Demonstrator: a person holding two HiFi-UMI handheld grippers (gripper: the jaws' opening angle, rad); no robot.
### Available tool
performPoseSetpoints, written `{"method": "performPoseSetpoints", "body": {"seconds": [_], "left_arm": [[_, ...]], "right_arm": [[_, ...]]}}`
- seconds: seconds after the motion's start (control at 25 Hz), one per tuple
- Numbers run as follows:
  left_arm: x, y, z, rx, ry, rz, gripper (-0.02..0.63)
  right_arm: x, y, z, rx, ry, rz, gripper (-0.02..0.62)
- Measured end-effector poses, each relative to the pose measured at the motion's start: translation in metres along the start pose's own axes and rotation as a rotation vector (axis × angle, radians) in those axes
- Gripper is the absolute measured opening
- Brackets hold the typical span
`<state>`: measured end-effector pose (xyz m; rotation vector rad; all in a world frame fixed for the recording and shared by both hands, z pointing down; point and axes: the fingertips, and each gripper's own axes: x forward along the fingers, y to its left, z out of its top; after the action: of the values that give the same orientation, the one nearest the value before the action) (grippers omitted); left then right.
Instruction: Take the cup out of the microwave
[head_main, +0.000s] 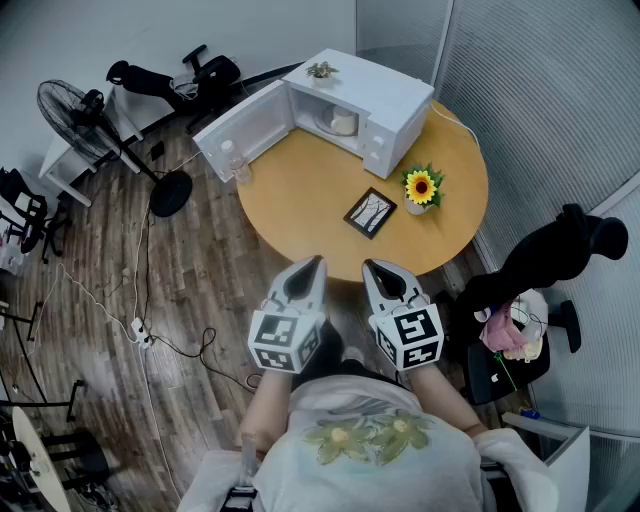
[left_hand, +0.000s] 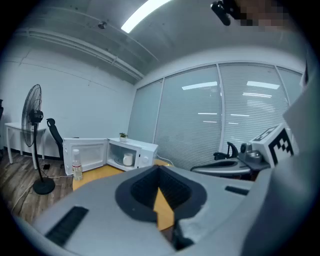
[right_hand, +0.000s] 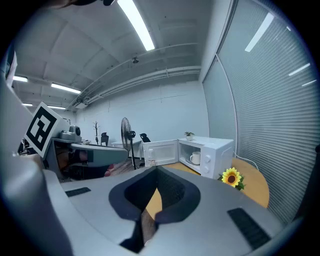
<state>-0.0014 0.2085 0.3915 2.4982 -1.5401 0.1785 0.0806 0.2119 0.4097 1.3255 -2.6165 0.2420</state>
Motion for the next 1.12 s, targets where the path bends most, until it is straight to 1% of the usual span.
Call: {"method": "performPoseSetpoints", "body": {"seconds": [0.12, 0.28, 0.44, 0.56, 0.68, 0.76, 0.84, 0.88, 0.92, 1.12], "left_arm": [[0.002, -0.004, -0.005, 0.016, 0.022, -0.016, 0.005], [0.003, -0.004, -0.004, 0.045, 0.018, -0.010, 0.005], [0.006, 0.002, -0.002, 0.069, 0.016, 0.001, 0.005], [0.010, 0.005, -0.005, 0.062, 0.021, -0.010, 0.005], [0.014, 0.011, -0.002, 0.034, 0.010, -0.021, 0.006], [0.018, 0.016, 0.000, 0.019, 0.008, -0.028, 0.046], [0.022, 0.020, 0.000, 0.019, 0.011, -0.050, 0.156], [0.025, 0.023, 0.001, 0.023, 0.013, -0.056, 0.202], [0.028, 0.025, 0.003, 0.029, 0.017, -0.058, 0.232], [0.045, 0.048, -0.002, 0.063, 0.063, -0.049, 0.268]], "right_arm": [[-0.001, 0.001, 0.001, -0.004, -0.002, 0.000, 0.017], [0.001, 0.001, 0.005, 0.011, -0.028, -0.009, 0.017], [0.006, 0.005, 0.007, 0.003, -0.040, 0.001, 0.017], [0.011, 0.004, 0.006, -0.002, -0.036, 0.002, 0.017], [0.017, 0.002, 0.007, 0.002, -0.030, 0.000, 0.017], [0.023, 0.001, 0.007, 0.005, -0.024, -0.002, 0.017], [0.029, 0.000, 0.008, 0.009, -0.020, -0.002, 0.017], [0.033, -0.001, 0.007, 0.011, -0.018, -0.001, 0.017], [0.036, -0.002, 0.007, 0.013, -0.016, 0.001, 0.017], [0.055, -0.008, 0.007, 0.020, 0.003, -0.002, 0.017]]}}
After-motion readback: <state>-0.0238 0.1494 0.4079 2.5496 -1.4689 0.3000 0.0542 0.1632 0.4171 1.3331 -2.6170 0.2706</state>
